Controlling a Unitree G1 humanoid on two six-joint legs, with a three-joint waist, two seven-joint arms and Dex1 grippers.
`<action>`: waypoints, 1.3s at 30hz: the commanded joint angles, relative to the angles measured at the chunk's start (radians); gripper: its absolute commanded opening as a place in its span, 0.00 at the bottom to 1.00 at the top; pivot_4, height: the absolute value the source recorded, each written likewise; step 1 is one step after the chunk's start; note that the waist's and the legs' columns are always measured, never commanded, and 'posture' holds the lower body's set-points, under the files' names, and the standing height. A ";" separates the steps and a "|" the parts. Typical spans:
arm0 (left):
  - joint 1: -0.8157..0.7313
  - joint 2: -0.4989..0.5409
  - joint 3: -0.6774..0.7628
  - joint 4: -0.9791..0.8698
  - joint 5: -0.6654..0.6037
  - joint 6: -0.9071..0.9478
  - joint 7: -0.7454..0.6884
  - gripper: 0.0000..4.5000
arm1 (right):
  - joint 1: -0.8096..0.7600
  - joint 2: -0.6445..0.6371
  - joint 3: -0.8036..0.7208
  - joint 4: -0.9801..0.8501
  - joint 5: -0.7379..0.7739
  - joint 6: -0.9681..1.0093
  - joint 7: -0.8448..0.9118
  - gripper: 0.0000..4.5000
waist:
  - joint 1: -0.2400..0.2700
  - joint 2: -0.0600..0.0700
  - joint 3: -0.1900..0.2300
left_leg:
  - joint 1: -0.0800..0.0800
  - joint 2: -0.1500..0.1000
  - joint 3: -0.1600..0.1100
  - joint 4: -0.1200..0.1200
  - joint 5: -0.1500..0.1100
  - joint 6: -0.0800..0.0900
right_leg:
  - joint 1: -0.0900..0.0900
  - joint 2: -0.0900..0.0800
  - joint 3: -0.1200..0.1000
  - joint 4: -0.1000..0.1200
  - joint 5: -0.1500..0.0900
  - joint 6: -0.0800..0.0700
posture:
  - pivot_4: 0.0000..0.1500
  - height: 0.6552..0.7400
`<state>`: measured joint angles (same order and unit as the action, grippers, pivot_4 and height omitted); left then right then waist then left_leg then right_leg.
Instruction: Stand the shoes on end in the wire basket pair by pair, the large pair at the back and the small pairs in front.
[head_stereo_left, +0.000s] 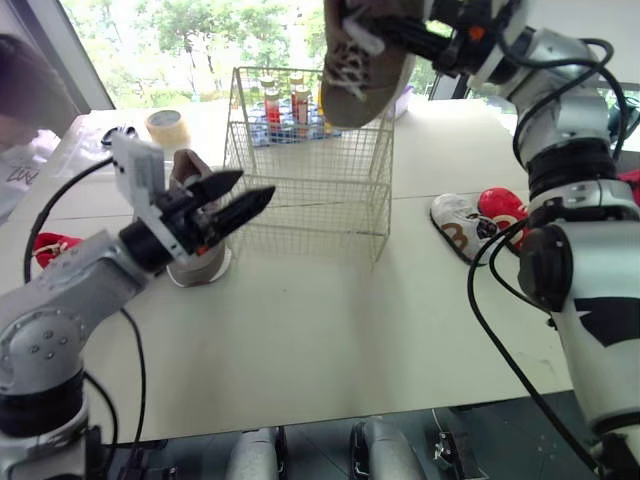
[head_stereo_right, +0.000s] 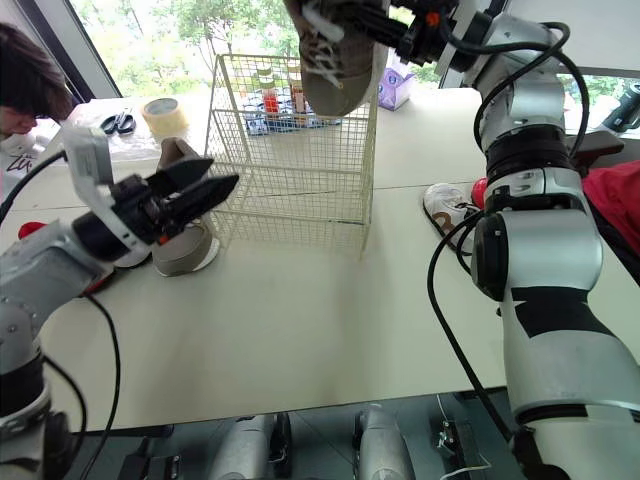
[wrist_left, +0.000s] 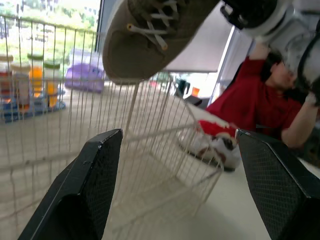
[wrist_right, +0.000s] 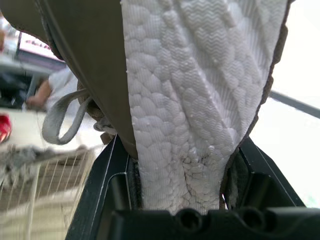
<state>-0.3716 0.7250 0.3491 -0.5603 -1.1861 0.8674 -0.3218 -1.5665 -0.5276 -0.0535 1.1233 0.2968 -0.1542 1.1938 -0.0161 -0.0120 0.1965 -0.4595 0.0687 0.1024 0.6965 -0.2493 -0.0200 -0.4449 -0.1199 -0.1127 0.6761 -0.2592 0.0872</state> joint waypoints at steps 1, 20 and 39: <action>0.046 0.094 0.052 -0.039 0.042 -0.017 -0.091 0.82 | -0.070 -0.005 -0.025 0.047 -0.032 -0.055 0.015 0.37 | 0.002 0.000 0.000 | 0.000 0.000 0.000 0.000 0.000 0.000 | 0.000 0.000 0.000 0.000 0.000 0.000 | 1.00 0.45; 0.017 0.061 -0.007 0.014 0.119 -0.071 -0.138 0.84 | -0.087 0.008 -0.099 0.192 -0.139 -0.007 -0.121 0.99 | 0.001 0.000 0.000 | 0.000 0.000 0.000 0.001 0.000 0.000 | 0.000 0.000 0.000 0.000 0.000 0.000 | 1.00 0.45; -0.117 0.109 0.073 0.111 0.096 0.024 0.000 0.84 | -0.034 -0.038 -0.153 0.054 -0.105 0.021 0.032 0.99 | 0.001 0.000 0.000 | 0.000 0.000 0.000 0.001 0.000 0.000 | 0.000 0.000 0.000 0.001 0.000 0.000 | 1.00 0.45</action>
<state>-0.4503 0.8043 0.3501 -0.4628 -1.0628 0.8755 -0.3580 -1.5991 -0.5440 -0.1934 1.2670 0.1585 -0.1348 1.1564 -0.0149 -0.0116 0.1967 -0.4598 0.0688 0.1019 0.6973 -0.2493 -0.0204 -0.4448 -0.1200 -0.1128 0.6772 -0.2592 0.0871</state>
